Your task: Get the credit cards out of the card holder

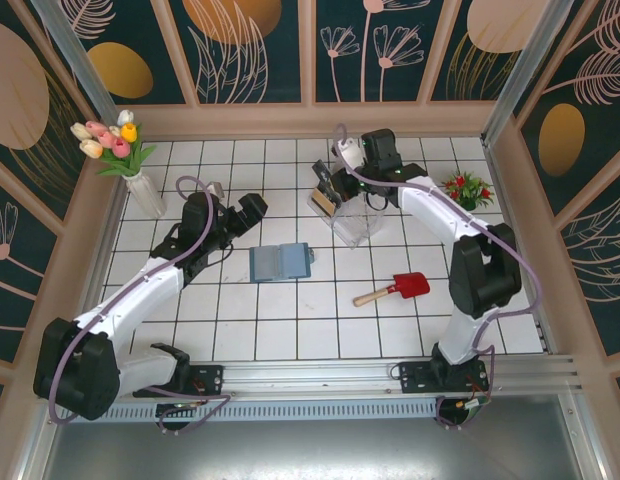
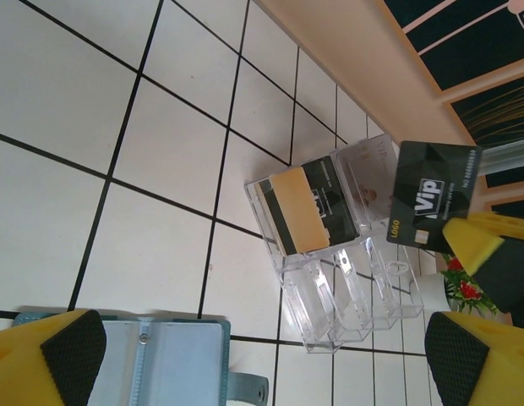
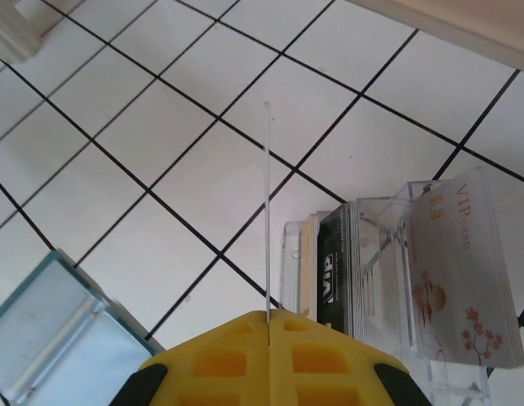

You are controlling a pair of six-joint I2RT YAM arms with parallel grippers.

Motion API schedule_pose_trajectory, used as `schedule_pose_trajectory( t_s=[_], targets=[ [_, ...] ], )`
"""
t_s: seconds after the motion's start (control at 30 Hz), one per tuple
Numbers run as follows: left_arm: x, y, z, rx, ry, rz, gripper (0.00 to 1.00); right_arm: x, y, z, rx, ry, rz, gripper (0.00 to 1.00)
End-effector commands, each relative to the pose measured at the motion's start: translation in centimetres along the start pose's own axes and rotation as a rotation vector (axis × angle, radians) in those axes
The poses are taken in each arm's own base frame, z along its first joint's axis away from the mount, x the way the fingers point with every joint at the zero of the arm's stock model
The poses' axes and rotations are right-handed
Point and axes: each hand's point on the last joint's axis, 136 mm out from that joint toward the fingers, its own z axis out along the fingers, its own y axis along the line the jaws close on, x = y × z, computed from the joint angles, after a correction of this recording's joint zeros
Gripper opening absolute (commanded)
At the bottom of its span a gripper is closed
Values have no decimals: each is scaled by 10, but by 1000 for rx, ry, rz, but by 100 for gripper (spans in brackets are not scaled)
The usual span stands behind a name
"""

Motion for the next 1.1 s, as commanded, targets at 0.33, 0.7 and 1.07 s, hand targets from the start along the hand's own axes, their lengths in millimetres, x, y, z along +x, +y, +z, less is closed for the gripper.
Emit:
schedule_pose_trajectory(
  t_s=[0.33,0.7,1.07],
  targets=[
    [2,-3,2,9,25,23,99,13,-23,34,98,133,-89,0],
    [4,1,4,5,30,12,98,32,-30,46,113,199,-75,0],
    [7,3,6,2,40,11,99,49,-31,50,109,258,-78,0]
  ],
)
